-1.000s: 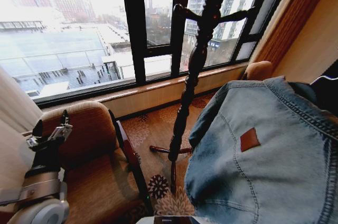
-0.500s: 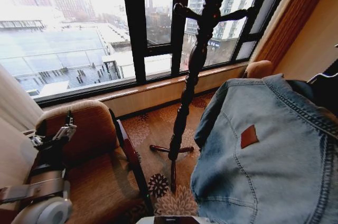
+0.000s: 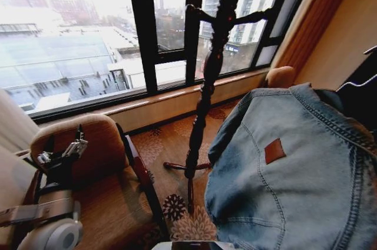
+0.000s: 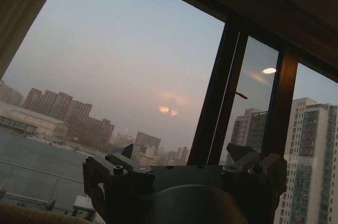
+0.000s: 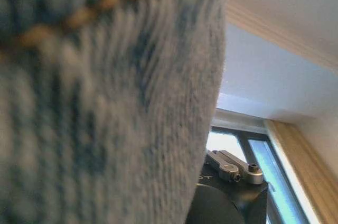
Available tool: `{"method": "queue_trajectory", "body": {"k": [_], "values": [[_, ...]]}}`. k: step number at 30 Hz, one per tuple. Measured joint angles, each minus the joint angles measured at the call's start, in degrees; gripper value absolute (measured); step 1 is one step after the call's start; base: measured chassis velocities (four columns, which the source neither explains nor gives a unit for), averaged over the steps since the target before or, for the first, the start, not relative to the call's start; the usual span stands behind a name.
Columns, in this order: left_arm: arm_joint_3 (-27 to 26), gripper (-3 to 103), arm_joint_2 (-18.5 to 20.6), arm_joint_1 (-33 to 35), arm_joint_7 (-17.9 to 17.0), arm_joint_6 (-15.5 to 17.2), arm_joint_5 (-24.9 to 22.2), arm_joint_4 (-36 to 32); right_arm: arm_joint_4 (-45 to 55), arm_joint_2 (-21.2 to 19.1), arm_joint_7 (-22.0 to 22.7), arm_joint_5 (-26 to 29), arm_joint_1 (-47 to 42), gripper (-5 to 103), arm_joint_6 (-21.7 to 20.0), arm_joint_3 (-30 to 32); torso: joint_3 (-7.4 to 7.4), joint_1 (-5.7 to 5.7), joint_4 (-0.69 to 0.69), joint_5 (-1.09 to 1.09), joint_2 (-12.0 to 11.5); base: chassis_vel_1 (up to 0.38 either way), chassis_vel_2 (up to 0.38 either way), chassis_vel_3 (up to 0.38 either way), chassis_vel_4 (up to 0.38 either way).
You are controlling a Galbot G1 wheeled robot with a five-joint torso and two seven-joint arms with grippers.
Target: Pick up the clothes from the bed and hang them on the clothes hanger.
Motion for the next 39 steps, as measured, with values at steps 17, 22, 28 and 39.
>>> {"method": "queue_trajectory", "body": {"k": [17, 22, 28, 39], "values": [[-0.4, 100, 0.5, -0.5, 0.0, -0.4, -1.0, 0.9, -2.7, -8.2, 5.7, 9.6, 4.0, 15, -7.9, 5.4, 0.0, 0.0, 0.03, 0.02, 0.0, -0.011, -0.011, -0.009, -0.01], [-0.6, 100, 0.6, -0.5, 0.0, -0.5, -1.2, 0.9, -4.3, -11.0, 10.2, 11.9, 5.8, 15, -11.5, 8.3, 0.0, 0.0, 0.02, 0.01, 0.0, 0.0, 0.0, 0.0, 0.0], [-0.5, 100, 0.4, -0.4, 0.1, -0.7, -1.2, 1.0, -6.7, -12.7, 14.3, 13.8, 7.3, 15, -15.1, 9.4, 0.0, 0.0, 0.02, 0.01, 0.0, 0.0, 0.0, 0.0, 0.0], [-0.9, 100, 0.2, 0.1, 0.1, -1.0, -1.2, 0.7, -7.5, -12.7, 17.9, 15.5, 8.4, 15, -19.3, 8.4, 0.0, 0.0, 0.02, 0.0, 0.0, 0.0, 0.0, 0.0, 0.0]]}}
